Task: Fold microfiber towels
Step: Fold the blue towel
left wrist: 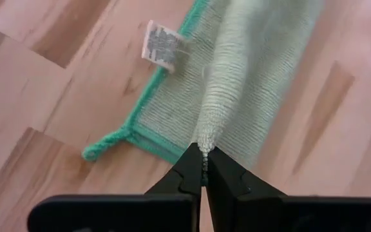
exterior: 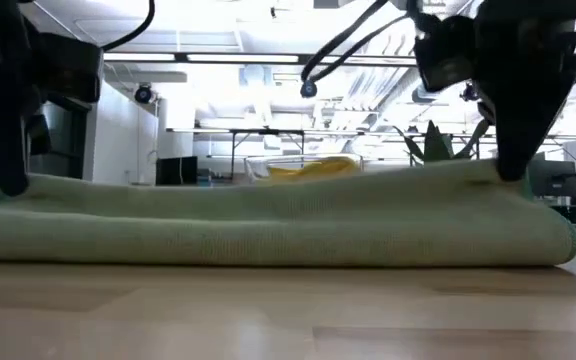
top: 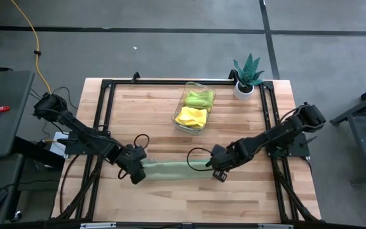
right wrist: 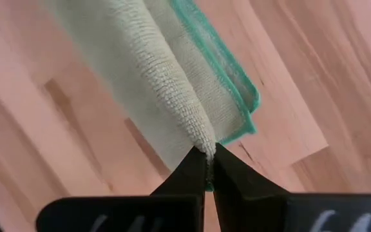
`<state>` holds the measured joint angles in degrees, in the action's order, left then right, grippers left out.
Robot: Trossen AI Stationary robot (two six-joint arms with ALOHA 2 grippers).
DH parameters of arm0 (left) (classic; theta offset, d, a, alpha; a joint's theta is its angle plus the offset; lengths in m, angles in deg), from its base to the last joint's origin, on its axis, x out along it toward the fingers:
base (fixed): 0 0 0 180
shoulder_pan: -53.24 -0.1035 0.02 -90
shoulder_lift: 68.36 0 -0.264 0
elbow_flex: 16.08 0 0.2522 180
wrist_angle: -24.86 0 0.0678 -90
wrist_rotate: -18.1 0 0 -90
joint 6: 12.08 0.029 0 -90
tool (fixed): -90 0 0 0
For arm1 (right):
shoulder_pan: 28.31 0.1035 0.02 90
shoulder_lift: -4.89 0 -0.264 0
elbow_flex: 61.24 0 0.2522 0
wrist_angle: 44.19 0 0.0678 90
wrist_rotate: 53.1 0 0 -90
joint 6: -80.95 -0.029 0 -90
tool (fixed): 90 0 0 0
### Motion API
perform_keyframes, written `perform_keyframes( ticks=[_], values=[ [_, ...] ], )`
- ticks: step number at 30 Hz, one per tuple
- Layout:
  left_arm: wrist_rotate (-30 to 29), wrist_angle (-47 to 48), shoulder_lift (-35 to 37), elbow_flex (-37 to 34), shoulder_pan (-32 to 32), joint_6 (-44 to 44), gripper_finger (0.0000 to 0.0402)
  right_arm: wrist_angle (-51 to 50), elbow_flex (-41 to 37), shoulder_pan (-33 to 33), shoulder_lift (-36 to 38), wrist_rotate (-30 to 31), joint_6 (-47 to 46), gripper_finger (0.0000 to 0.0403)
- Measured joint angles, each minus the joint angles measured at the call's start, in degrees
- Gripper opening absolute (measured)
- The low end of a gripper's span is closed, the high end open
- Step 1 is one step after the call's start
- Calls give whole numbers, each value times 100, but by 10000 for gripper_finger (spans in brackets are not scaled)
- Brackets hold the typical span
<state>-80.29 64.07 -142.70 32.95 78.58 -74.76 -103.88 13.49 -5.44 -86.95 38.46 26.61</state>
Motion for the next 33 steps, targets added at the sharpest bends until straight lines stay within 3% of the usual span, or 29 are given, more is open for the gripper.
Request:
perform_keyframes(
  ticks=[17, 24, 33],
  values=[
    [-287, 38, -106, 2, -2, 134, 17, 19, 0, -37, -84, 190, -419, 10],
    [-430, 226, -103, 2, -2, 136, 61, -116, 0, -60, -84, 598, -687, 106],
    [-277, 835, 207, 2, -4, 388, 117, -919, 5, -228, 115, 617, -376, 216]
  ],
)
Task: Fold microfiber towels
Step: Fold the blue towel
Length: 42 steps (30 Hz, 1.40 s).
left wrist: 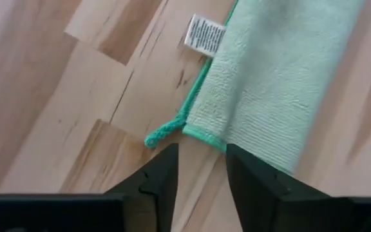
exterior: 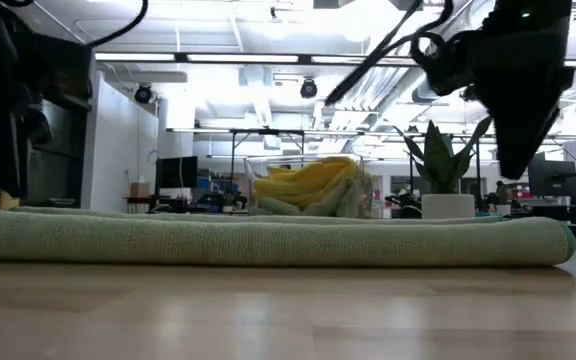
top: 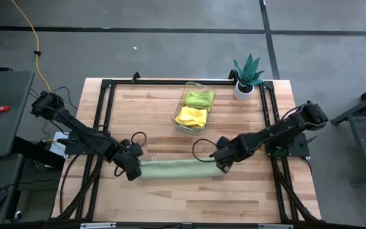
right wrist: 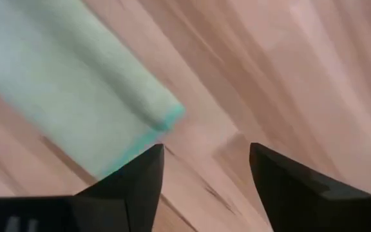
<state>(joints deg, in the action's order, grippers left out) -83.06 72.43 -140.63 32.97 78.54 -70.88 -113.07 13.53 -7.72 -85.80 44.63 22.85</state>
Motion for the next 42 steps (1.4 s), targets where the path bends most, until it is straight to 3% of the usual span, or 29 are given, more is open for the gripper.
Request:
perform_keyframes(
  ticks=[5, 9, 14, 20, 25, 32, 42],
  values=[
    [-287, 111, 632, 0, 152, -89, 149, -860, -16, 146, 303, -3, -122, 229],
    [-564, 58, 1049, -40, 457, -536, 167, -732, -719, 380, 934, -409, -884, 227],
    [-622, -855, 1436, -809, 1023, -1893, 174, 872, -2077, 911, 2109, -705, -2475, 228],
    [-1060, -2550, 1532, -1867, 1814, -3654, 174, 3441, -3360, 1352, 2904, 332, -3763, 228],
    [-1102, -2352, 1455, -2162, 2103, -4626, 140, 4657, -3850, 1354, 2718, 834, -3916, 228],
    [-1099, -2011, 1199, -2164, 2111, -4955, 12, 5075, -3880, 1351, 2038, 872, -3964, 228],
    [-1041, -2674, 623, -2162, 2114, -5056, 1, 6643, -3865, 1146, 776, 819, -3939, 228]
  ],
)
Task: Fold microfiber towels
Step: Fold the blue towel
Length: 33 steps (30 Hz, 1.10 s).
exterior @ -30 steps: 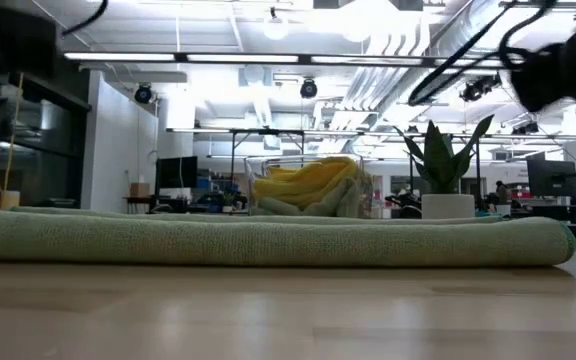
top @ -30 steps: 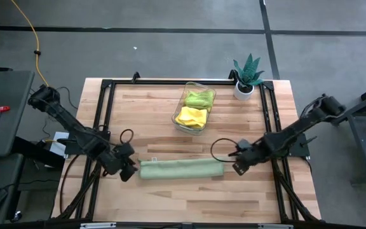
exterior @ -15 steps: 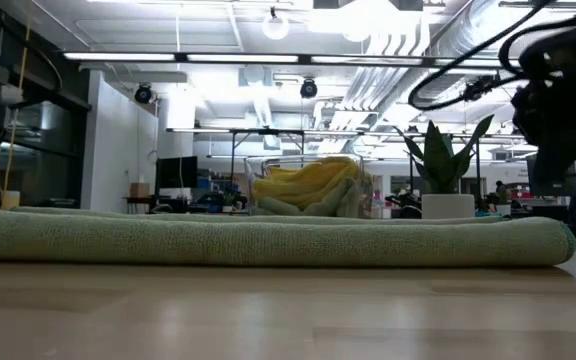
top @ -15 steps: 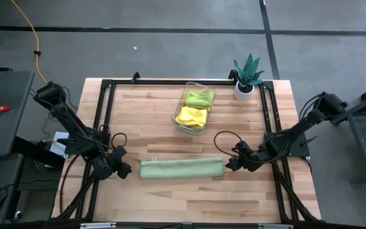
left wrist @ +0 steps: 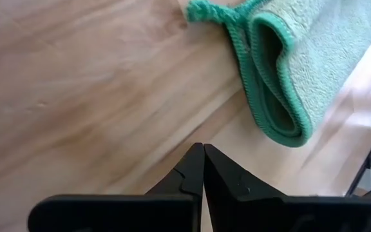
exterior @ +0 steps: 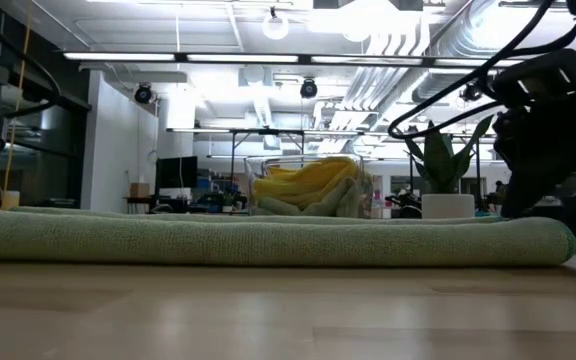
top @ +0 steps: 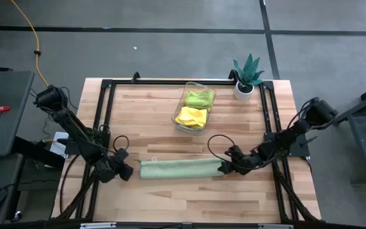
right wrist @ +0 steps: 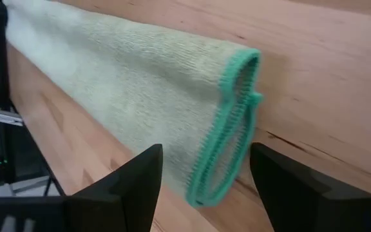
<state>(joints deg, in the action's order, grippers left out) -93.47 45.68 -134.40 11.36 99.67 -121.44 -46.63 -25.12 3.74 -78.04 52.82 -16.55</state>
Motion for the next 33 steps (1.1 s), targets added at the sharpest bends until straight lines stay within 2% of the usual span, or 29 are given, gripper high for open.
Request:
perform_keyframes(
  ticks=[14, 26, 30, 33],
  values=[
    [-279, -797, -799, 32, -121, 50, 0, 306, 49, -196, -163, -31, -317, 228],
    [-322, -928, -879, 33, -343, 286, 0, 337, 53, -323, -171, -43, -717, 223],
    [-362, -928, -883, 31, -350, 285, 0, 296, 53, -323, -176, -22, -769, 185],
    [-401, -929, -890, 44, -351, 406, 0, 136, 53, -323, -176, -23, -842, 121]
  ],
)
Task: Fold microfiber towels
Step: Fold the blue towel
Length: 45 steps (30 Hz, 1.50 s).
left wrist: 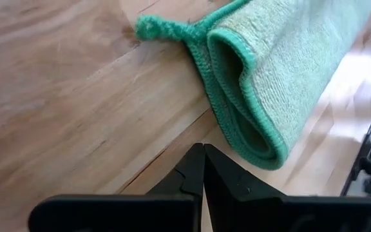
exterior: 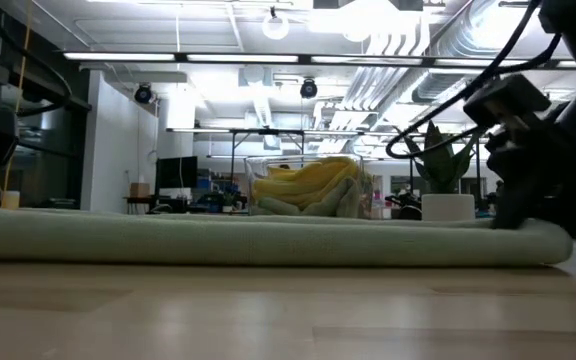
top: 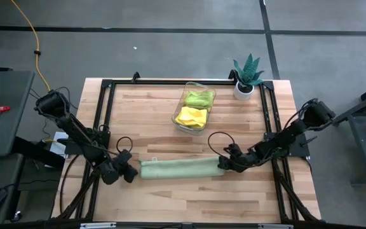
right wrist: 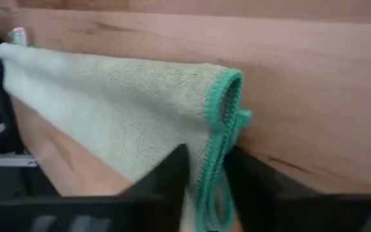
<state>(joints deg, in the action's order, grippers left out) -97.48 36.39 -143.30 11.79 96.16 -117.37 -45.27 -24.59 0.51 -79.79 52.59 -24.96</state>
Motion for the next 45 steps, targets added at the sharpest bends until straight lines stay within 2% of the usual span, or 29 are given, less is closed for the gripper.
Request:
perform_keyframes(
  ticks=[3, 4, 8, 12, 16, 21, 25, 30, 36, 40, 45],
  values=[
    [-95, 92, 11, 64, 0, 442, 0, -190, -5, -4, -2, 19, -61, 34],
    [-133, 134, 36, 90, -6, 597, 0, -231, -11, -4, 3, 17, -60, 18],
    [-235, 251, 164, 148, -18, 1121, 0, -692, -9, 67, 226, -123, -66, 18],
    [-205, 187, 307, 181, -31, 1468, 0, -1693, -19, 319, 819, -211, -275, 6],
    [-123, 157, 350, 188, -33, 1852, 0, -3294, 138, 563, 1609, -413, -587, 3],
    [-152, 113, 285, 190, -149, 1920, 0, -5801, 875, 687, 2156, -854, -626, 2],
    [82, -46, 155, 198, -621, 2069, 0, -6681, 1433, 646, 2200, -888, -618, 1],
    [400, -801, -176, 284, -1340, 2795, 0, -6821, 1881, 553, 2032, -841, -571, 1],
    [841, -820, -963, 922, -1967, 3700, 0, -6818, 2335, 555, 1761, -478, -569, 0],
    [1218, -870, -1608, 1441, -2176, 4199, 0, -6677, 2560, 555, 1539, -303, -550, 0],
    [1388, -1281, -2277, 2007, -2234, 4665, 0, -6232, 2737, 553, 1196, -133, -460, 0]
  ],
)
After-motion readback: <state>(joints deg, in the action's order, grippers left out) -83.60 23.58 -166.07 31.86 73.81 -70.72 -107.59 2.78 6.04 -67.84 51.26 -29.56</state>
